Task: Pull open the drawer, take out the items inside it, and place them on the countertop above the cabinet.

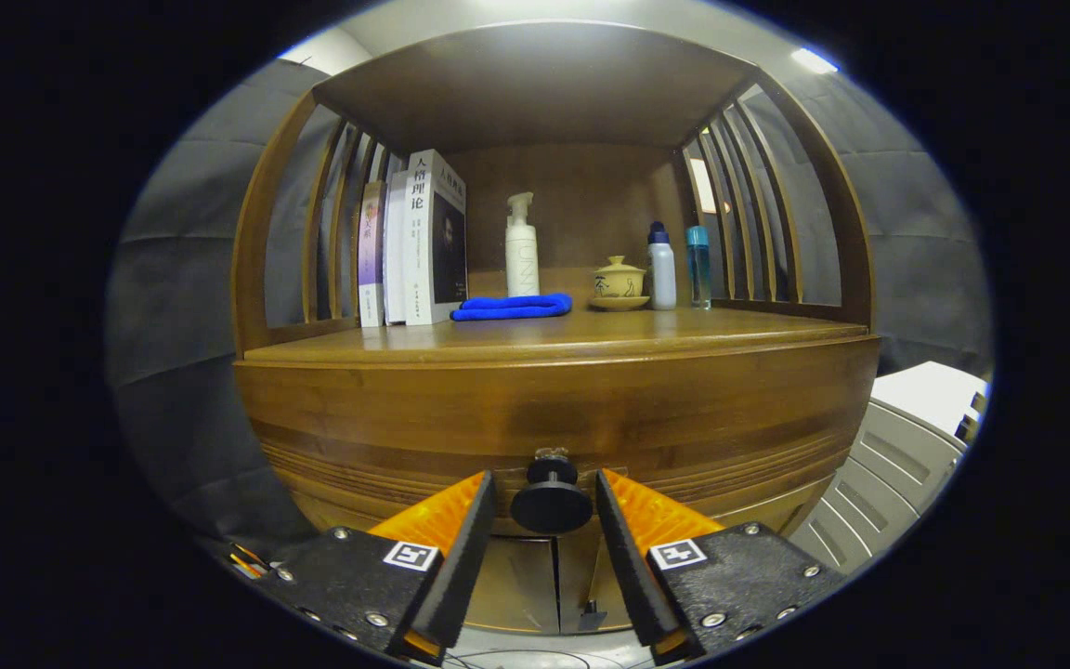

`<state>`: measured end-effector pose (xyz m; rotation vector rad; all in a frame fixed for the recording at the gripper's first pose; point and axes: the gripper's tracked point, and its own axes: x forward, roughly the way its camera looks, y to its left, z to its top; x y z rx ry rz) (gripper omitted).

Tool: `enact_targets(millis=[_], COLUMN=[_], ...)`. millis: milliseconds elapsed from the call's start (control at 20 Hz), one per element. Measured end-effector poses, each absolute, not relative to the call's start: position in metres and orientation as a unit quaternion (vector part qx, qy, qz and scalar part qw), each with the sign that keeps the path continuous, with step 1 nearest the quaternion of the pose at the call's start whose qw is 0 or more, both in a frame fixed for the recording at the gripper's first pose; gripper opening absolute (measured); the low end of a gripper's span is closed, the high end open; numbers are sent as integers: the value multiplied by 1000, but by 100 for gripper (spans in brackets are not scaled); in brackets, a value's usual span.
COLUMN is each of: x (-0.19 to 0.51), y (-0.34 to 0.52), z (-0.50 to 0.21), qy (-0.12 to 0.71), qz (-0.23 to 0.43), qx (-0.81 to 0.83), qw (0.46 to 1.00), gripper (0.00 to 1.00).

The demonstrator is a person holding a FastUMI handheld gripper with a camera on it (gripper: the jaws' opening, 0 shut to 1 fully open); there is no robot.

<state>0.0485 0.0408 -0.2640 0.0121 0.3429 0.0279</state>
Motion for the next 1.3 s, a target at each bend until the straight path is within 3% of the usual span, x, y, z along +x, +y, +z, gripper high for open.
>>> enact_targets(millis=[150,500,850,1300], x=[52,51,51,13], y=[42,40,39,38], z=[-265,-265,-267,-259], qy=[164,167,181,194], qz=[22,27,13,12], qx=[8,3,-6,-13], qw=[986,986,983,981], gripper=[51,44,21,20])
